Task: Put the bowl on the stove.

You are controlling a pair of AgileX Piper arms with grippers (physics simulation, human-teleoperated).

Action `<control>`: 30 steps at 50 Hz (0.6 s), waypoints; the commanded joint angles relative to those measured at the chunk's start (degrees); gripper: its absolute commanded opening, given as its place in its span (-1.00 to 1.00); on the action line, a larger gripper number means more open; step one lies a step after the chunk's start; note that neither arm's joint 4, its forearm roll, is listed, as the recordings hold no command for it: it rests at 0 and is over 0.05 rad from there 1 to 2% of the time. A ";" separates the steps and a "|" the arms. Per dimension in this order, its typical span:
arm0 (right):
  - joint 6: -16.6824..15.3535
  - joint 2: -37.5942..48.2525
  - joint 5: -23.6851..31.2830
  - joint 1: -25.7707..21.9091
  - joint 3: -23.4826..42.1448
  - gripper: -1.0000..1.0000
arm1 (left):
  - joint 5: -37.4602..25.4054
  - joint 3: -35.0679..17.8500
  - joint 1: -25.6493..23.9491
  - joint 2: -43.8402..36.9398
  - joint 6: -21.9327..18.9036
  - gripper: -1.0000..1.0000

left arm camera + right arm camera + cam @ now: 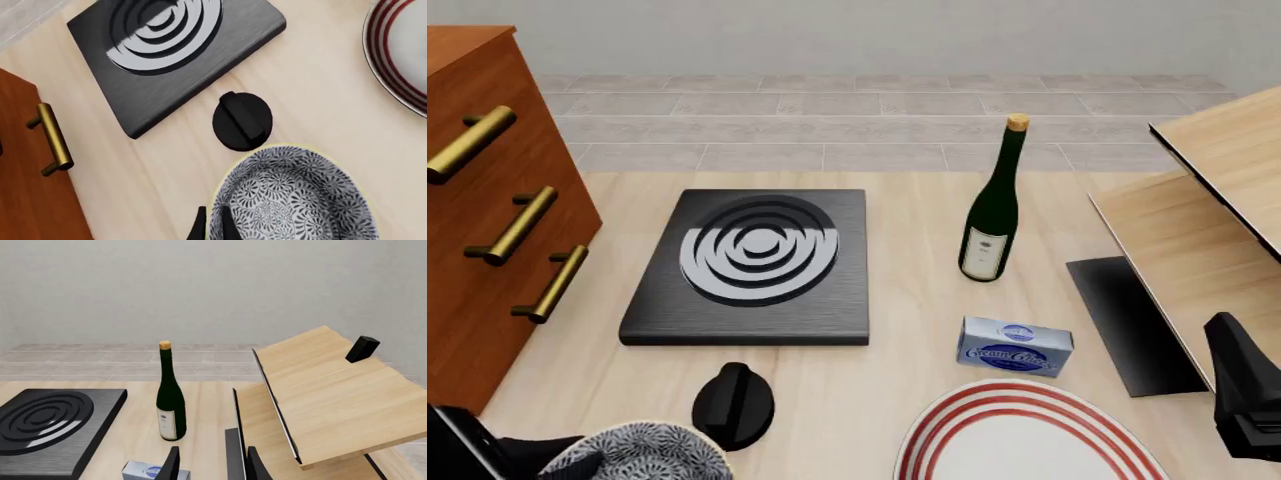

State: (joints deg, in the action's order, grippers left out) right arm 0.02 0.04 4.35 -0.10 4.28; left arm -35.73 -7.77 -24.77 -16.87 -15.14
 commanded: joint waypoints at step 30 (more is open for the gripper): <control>0.00 0.00 0.00 0.01 0.00 1.00 | -6.95 -17.06 -4.35 -3.41 7.92 -1.00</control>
State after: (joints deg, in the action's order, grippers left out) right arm 0.02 0.04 4.34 -0.11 4.28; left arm -39.94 -20.60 -27.43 -20.69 -9.01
